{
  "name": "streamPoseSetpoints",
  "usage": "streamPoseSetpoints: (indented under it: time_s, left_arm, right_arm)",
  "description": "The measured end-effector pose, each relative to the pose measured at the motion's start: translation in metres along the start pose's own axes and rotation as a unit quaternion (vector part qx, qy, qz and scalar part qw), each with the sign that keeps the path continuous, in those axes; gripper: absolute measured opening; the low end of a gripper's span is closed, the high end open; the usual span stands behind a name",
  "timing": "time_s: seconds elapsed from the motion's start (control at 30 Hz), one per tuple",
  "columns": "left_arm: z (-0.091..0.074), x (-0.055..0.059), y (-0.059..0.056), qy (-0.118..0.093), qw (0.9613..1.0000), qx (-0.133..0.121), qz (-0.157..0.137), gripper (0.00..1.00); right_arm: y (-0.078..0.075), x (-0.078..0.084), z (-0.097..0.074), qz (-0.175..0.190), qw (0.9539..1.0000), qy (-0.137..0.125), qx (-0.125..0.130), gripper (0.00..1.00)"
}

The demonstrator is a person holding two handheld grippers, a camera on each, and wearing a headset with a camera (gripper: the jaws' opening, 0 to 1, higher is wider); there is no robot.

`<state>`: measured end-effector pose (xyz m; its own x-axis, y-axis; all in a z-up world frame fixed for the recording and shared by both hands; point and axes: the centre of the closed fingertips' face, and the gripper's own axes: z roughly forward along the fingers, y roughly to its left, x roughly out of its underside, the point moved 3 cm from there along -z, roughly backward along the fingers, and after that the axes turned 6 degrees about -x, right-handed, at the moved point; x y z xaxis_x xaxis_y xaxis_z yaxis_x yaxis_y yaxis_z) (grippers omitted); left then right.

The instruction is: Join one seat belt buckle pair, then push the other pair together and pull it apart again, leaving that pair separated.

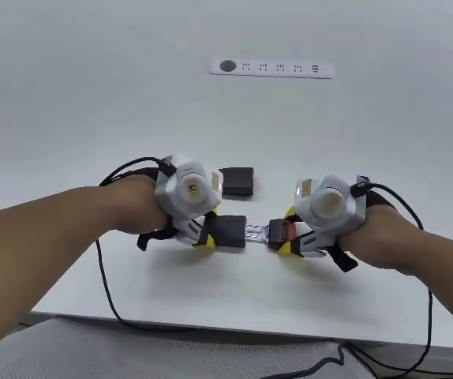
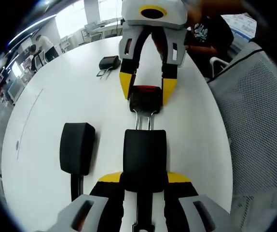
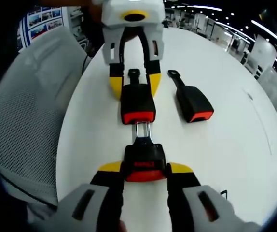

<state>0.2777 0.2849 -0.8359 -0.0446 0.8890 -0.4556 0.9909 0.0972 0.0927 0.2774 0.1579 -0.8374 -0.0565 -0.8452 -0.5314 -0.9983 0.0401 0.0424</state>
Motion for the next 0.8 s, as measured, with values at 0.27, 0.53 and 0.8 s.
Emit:
streamPoseSetpoints:
  time_s: [0.27,0.53,0.8]
  left_arm:
    - [0.0,0.0,0.0,0.003,1.0,0.0,-0.001,0.32]
    - [0.001,-0.001,0.001,0.011,0.9999,0.0,-0.003,0.32]
    - [0.001,0.0,0.0,0.009,1.0,0.0,-0.002,0.32]
  right_arm:
    - [0.0,0.0,-0.001,-0.003,1.0,0.001,0.003,0.35]
    - [0.002,-0.003,0.0,-0.017,0.9998,0.002,0.002,0.35]
    - [0.003,-0.013,0.007,-0.014,0.9998,-0.011,0.002,0.35]
